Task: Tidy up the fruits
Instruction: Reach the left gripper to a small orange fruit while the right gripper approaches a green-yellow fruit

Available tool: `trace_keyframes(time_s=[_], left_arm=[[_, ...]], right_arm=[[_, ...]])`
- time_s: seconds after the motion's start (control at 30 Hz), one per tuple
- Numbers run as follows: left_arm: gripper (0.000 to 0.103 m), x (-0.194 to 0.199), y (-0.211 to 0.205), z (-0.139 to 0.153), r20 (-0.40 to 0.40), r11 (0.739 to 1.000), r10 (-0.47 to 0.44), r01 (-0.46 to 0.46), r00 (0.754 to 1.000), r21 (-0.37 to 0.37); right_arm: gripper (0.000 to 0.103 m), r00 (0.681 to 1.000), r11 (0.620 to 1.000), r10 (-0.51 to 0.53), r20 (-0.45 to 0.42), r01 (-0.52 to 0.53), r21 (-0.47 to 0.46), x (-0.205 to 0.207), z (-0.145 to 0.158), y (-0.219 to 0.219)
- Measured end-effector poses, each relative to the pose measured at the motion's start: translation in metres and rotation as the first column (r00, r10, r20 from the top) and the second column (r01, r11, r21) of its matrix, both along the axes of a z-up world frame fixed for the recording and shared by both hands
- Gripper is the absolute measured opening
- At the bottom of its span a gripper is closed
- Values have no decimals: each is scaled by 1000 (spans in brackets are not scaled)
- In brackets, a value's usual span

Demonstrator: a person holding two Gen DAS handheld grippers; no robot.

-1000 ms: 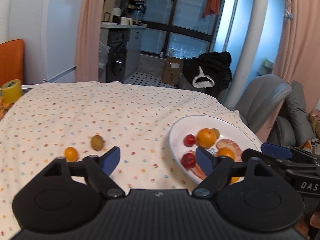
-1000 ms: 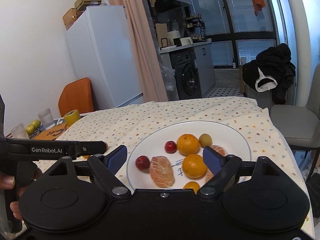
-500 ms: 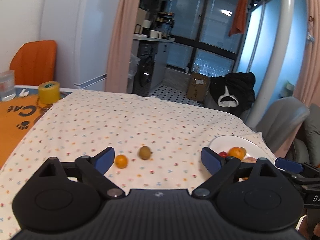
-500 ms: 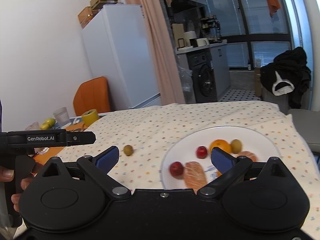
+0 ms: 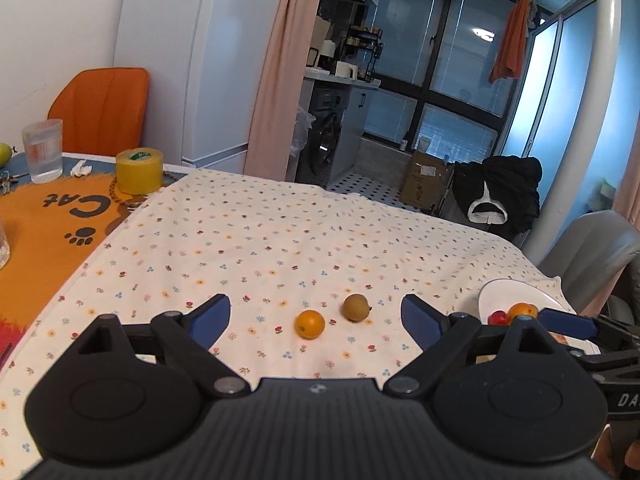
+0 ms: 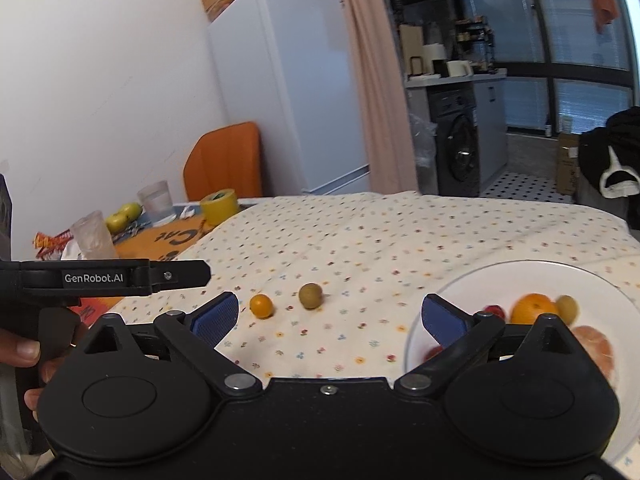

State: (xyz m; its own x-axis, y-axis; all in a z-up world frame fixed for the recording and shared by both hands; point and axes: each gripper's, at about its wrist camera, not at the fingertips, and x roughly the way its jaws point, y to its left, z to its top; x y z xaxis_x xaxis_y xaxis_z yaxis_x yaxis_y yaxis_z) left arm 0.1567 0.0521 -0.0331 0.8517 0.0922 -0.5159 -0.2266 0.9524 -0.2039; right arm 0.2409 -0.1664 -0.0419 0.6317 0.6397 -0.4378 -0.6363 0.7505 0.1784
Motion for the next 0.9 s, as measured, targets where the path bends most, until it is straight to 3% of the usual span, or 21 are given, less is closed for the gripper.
trace_keyframes(time_s=[0.2,0.47,0.9], left_arm=[[88,12,5,-11,-24,1000,2,-3,1000,-9],[62,36,9,-26,-80,999,-11,9,997,-34],[41,73,11,-47,-170,998,-37,27,985,-61]], right_arm=[[98,1000,998,29,-6,-30,-49,14,-7,20],[87,997,995,65,-39,-68,-76,38,-15,35],[78,993,989,81,-88,-91,-118,67,-22,53]])
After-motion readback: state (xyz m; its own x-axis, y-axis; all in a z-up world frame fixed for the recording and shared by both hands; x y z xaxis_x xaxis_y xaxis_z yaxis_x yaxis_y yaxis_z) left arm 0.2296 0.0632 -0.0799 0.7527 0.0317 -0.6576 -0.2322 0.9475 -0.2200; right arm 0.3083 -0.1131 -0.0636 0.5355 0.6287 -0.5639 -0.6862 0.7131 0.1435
